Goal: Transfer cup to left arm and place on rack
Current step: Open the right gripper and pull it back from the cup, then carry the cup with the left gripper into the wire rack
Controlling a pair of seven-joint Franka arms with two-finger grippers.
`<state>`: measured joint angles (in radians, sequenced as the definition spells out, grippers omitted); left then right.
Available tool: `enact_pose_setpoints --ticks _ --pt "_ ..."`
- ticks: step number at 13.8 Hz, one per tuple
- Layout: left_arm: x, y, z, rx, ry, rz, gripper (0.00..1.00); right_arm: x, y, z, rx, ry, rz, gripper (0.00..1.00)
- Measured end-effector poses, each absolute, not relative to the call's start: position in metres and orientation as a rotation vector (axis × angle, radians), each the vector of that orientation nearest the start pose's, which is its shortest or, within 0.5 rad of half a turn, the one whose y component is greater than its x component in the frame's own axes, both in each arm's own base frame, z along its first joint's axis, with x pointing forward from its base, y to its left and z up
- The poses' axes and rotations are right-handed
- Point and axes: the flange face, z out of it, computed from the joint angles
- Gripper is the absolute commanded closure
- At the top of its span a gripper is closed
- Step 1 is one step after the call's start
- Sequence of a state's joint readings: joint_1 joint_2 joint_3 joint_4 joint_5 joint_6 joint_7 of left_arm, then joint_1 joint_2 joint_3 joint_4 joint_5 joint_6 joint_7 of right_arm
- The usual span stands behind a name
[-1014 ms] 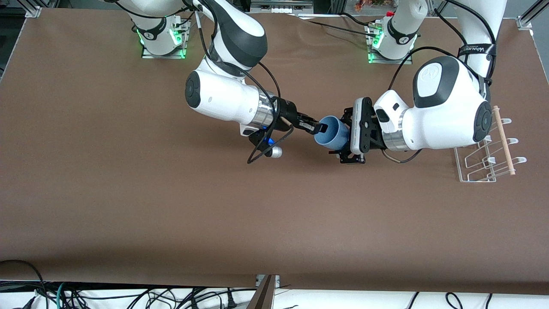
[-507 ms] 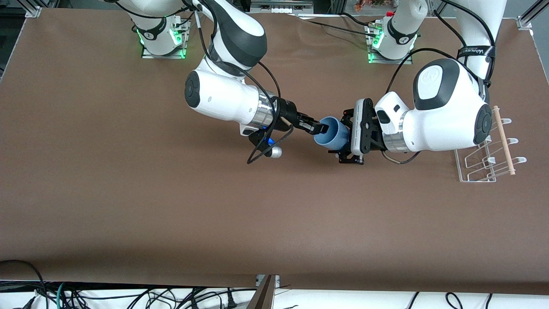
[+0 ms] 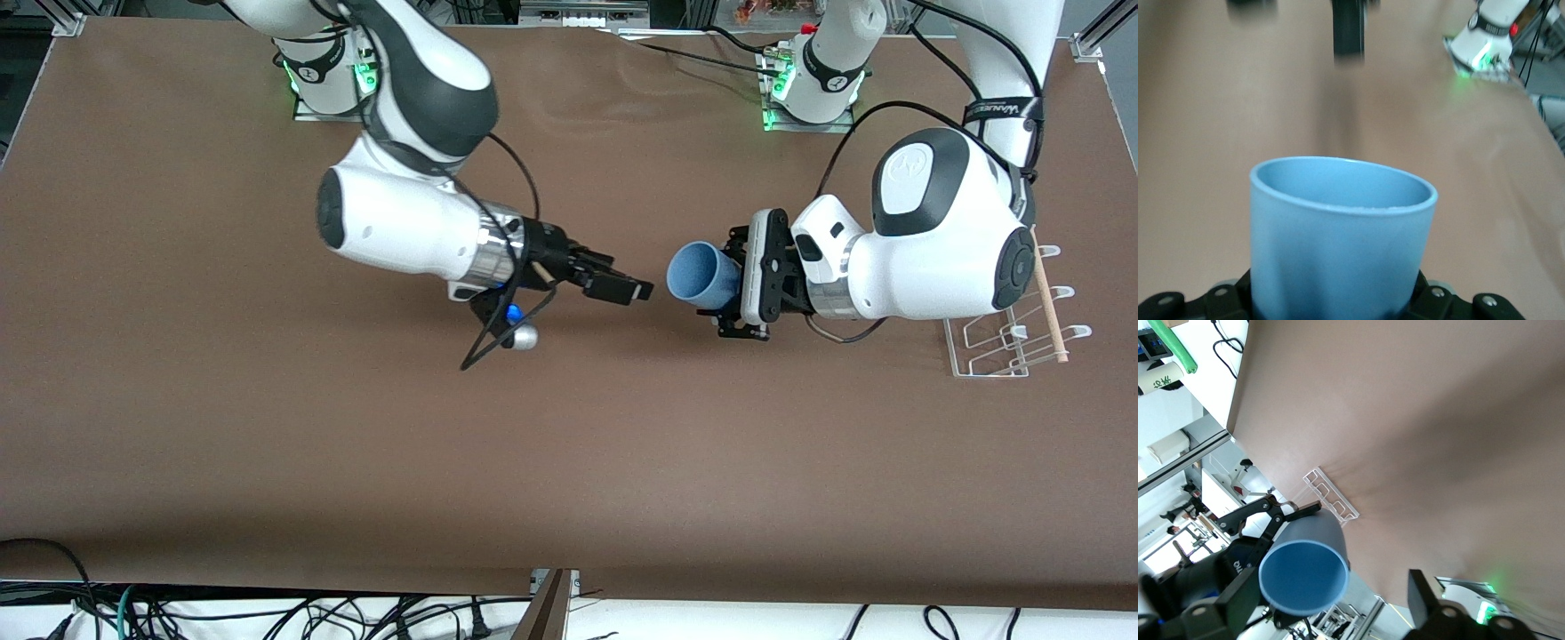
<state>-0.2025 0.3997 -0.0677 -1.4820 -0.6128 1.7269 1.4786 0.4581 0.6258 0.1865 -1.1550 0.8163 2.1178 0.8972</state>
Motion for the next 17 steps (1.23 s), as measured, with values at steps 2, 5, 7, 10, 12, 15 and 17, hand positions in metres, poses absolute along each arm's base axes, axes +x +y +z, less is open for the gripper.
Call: enact_pose_setpoints --ticks 2,5,7,10,12,15,17 --pt "0.626 -0.211 0.45 1.807 -1.877 0.192 1.0 0.631 0.415 0.498 -2.22 0.62 0.432 0.0" --pt "0.627 -0.189 0.444 1.912 -2.013 0.015 1.0 0.642 0.375 0.49 -2.474 0.53 0.305 0.0" --pt "0.629 -0.171 0.438 2.001 -2.113 -0.153 1.0 0.644 0.36 0.484 -2.612 0.506 0.241 0.0" --pt "0.633 -0.143 0.427 2.151 -2.23 -0.45 1.0 0.659 0.31 0.471 -2.822 0.363 0.169 0.0" --pt "0.632 -0.123 0.421 2.257 -2.252 -0.699 1.0 0.671 0.264 0.464 -2.957 0.28 0.144 0.0" --pt "0.631 -0.086 0.407 2.396 -2.238 -1.232 1.0 0.686 0.192 0.475 -3.047 0.107 0.094 0.0" --pt "0.634 -0.068 0.382 2.473 -2.174 -1.551 1.0 0.688 0.134 0.488 -3.081 -0.036 0.071 0.0"
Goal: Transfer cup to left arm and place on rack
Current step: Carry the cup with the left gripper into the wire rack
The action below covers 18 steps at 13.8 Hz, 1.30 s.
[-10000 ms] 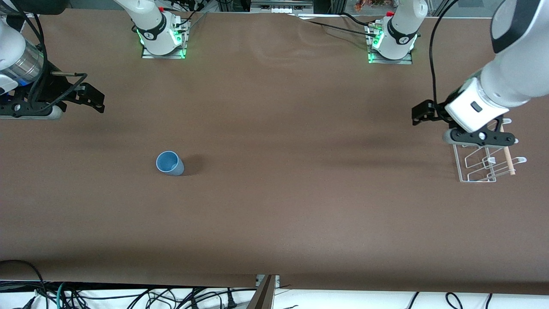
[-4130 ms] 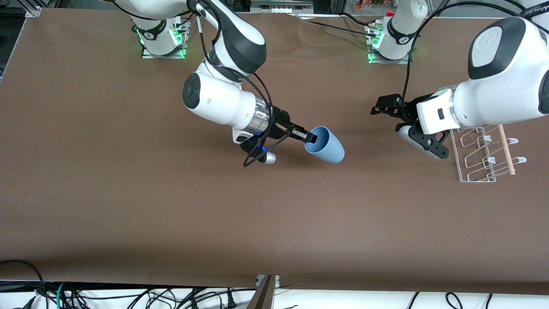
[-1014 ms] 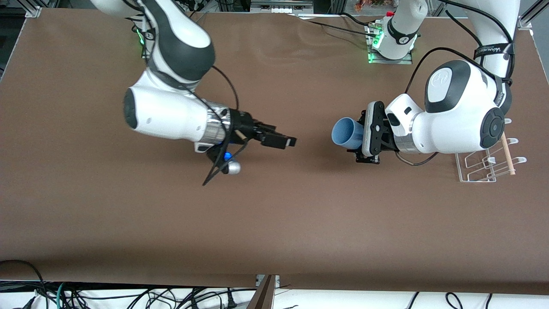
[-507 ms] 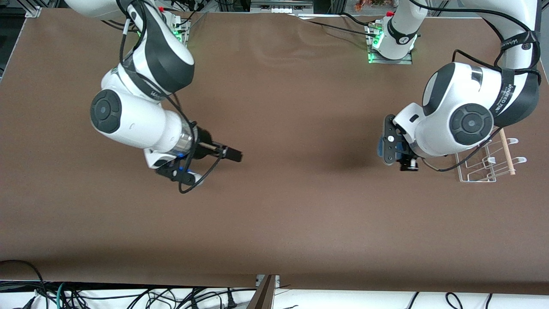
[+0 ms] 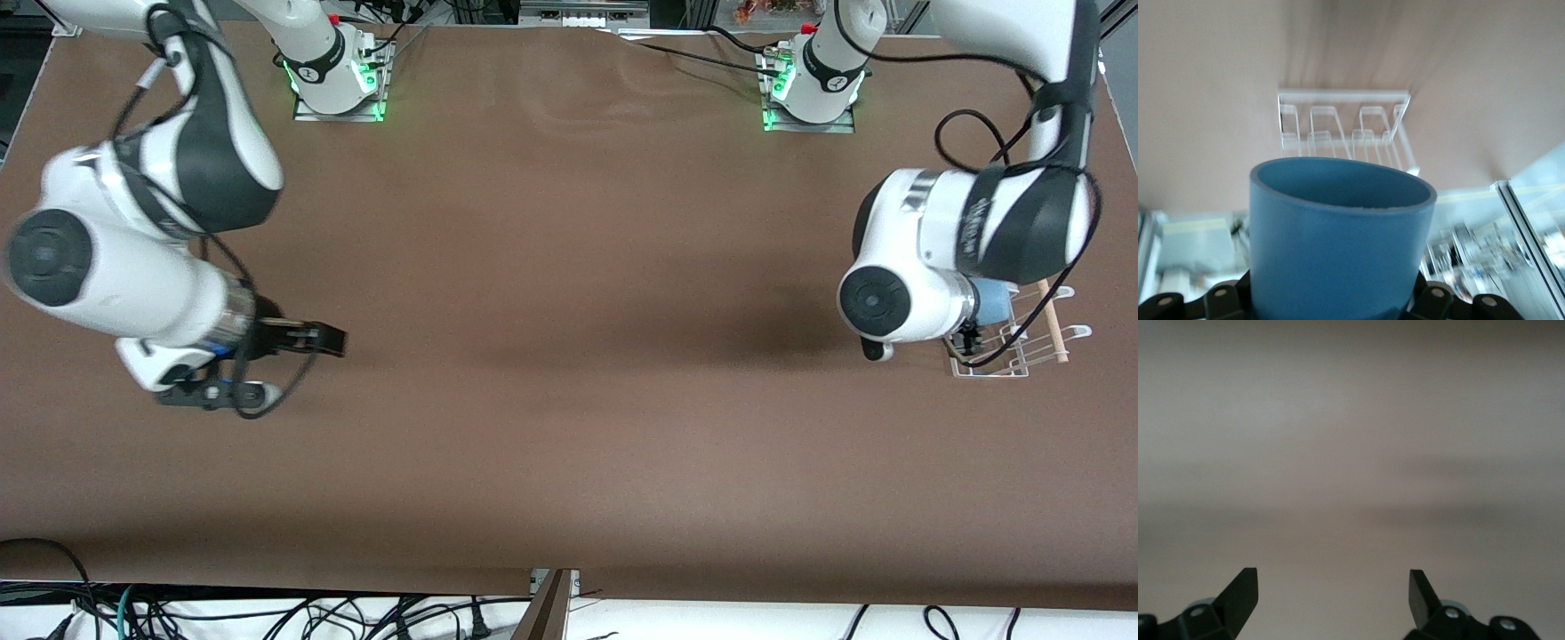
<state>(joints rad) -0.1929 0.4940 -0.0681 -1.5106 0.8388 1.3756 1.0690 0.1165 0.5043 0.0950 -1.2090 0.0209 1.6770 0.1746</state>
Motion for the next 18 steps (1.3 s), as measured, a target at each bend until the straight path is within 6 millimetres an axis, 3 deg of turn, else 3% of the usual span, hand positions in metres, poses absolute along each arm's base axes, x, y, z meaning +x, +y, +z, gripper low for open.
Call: enact_pose_setpoints --ticks 1,3,6,8,11,15,18 --pt "0.634 -0.061 0.364 -1.737 1.505 1.174 1.0 0.686 0.107 0.497 -3.091 -0.097 0.055 0.0" --pt "0.627 -0.047 0.33 -1.554 1.389 1.262 1.0 0.675 0.076 0.519 -3.103 -0.137 0.029 0.0" --pt "0.591 -0.016 0.275 -1.392 1.201 1.279 1.0 0.642 0.07 0.549 -3.108 -0.137 0.017 0.0" --pt "0.563 0.009 0.251 -1.377 1.096 1.221 1.0 0.625 0.057 0.567 -3.116 -0.11 -0.009 0.0" --pt "0.535 0.029 0.248 -1.383 1.054 1.212 1.0 0.603 0.03 0.589 -3.12 -0.052 -0.043 0.0" --pt "0.513 0.041 0.234 -1.344 1.037 1.125 1.0 0.591 0.025 0.591 -3.172 -0.117 -0.036 0.0" --pt "0.51 0.065 0.221 -1.33 1.058 1.065 1.0 0.592 0.025 0.587 -3.174 -0.147 -0.027 0.0"
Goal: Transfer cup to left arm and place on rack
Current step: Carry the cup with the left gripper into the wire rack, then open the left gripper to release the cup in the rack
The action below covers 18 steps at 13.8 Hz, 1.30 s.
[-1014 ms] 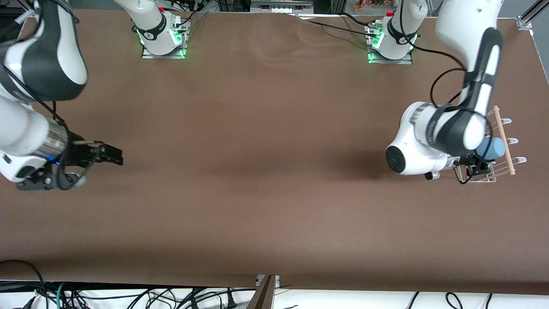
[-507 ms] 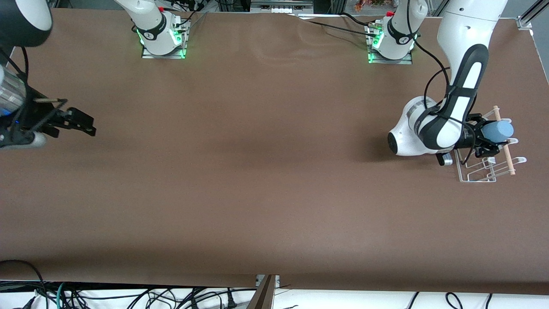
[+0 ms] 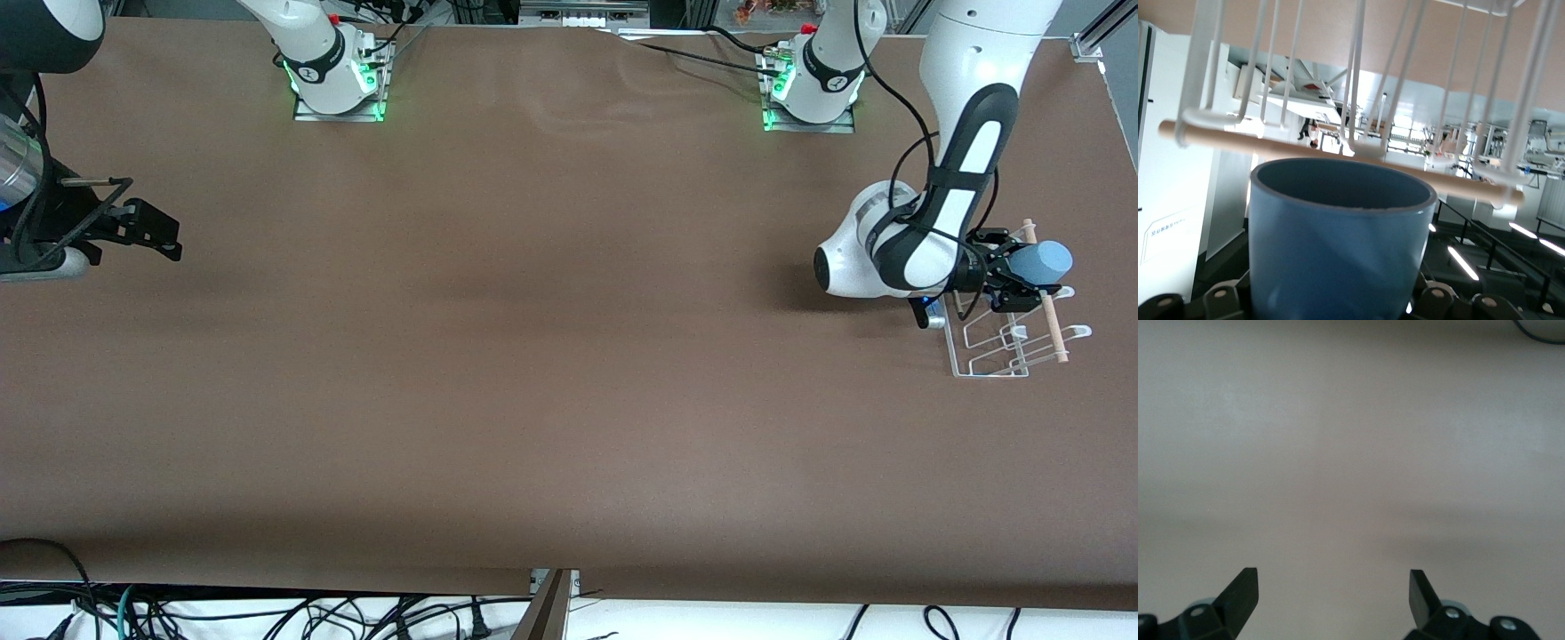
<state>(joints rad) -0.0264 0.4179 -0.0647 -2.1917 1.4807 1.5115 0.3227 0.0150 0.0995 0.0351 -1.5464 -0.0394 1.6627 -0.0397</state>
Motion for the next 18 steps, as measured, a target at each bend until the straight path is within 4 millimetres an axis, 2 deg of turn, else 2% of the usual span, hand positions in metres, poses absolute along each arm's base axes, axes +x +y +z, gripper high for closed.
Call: enact_pose_setpoints --ticks 3,11,12,13,18 --pt "0.508 0.08 0.216 -1.355 1.052 1.054 1.0 0.592 0.024 0.589 -3.176 -0.15 -0.032 0.0" --pt "0.5 0.071 0.187 -1.345 1.071 1.047 1.0 0.592 0.025 0.589 -3.175 -0.151 -0.033 0.0" --pt "0.499 0.07 0.183 -1.343 1.072 1.043 0.35 0.592 0.025 0.589 -3.175 -0.151 -0.033 0.0" --pt "0.499 0.068 0.179 -1.335 1.076 1.039 0.0 0.592 0.025 0.589 -3.175 -0.151 -0.033 0.0" --pt "0.501 0.065 0.176 -1.306 1.08 1.014 0.0 0.592 0.025 0.589 -3.175 -0.151 -0.033 0.0"
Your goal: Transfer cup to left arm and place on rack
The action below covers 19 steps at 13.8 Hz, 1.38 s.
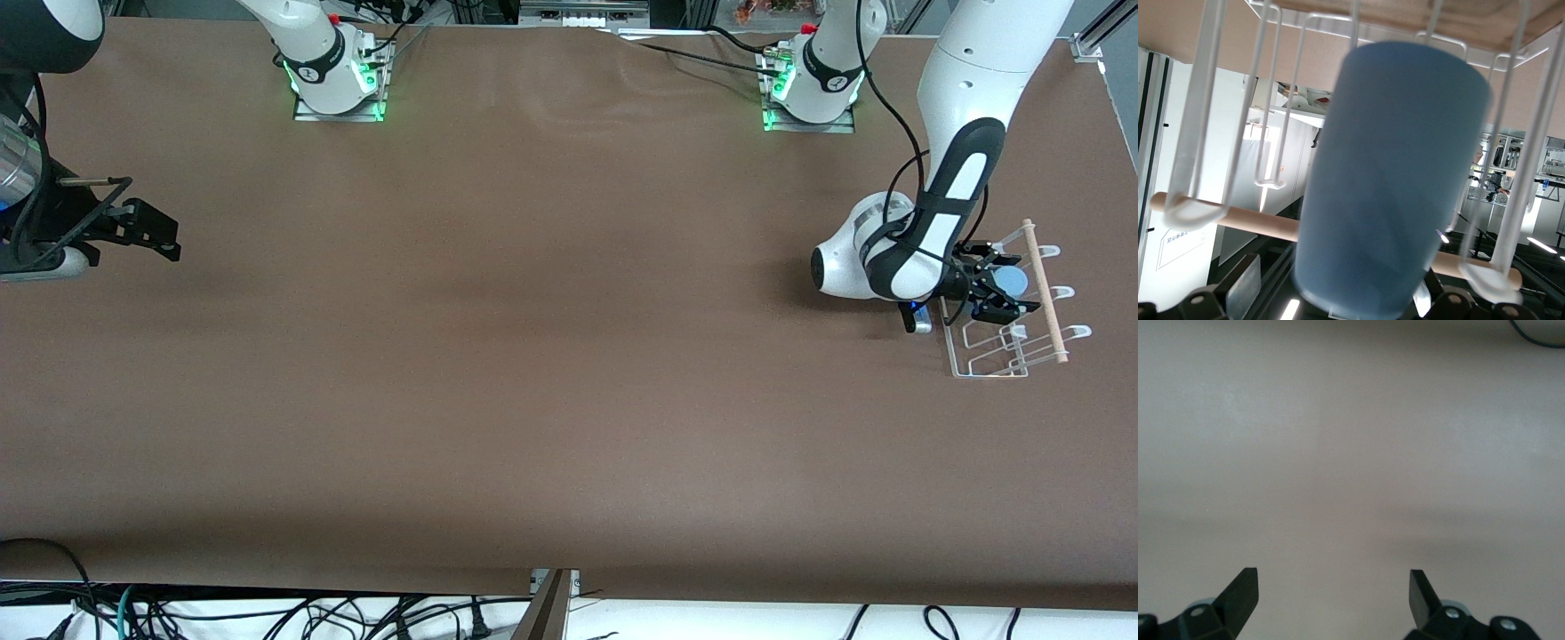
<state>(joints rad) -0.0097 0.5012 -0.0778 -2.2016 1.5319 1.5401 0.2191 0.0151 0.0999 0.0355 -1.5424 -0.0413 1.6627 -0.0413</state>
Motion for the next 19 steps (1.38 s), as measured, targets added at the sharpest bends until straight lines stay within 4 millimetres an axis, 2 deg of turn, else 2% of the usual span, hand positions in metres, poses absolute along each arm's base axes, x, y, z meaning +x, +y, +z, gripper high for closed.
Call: enact_pose_setpoints --ticks 2,4,7,10,12,16,19 --pt "0.504 0.066 0.18 -1.315 1.065 1.003 0.0 0.592 0.025 0.589 -3.175 -0.151 -0.033 0.0" --pt "0.51 0.072 0.191 -1.343 1.025 0.981 0.0 0.592 0.025 0.589 -3.175 -0.151 -0.033 0.0" --pt "0.53 0.07 0.23 -1.495 0.916 0.938 0.0 0.592 0.025 0.589 -3.175 -0.151 -0.033 0.0" --pt "0.557 0.056 0.285 -1.796 0.761 0.877 0.0 0.592 0.025 0.589 -3.175 -0.15 -0.033 0.0" --pt "0.571 0.046 0.314 -2.019 0.666 0.852 0.0 0.592 0.025 0.589 -3.175 -0.15 -0.033 0.0" --pt "0.59 0.019 0.356 -2.439 0.504 0.808 0.0 0.592 0.025 0.589 -3.175 -0.15 -0.033 0.0" --pt "0.596 -0.008 0.376 -2.758 0.349 0.796 0.0 0.592 0.024 0.589 -3.176 -0.15 -0.033 0.0"
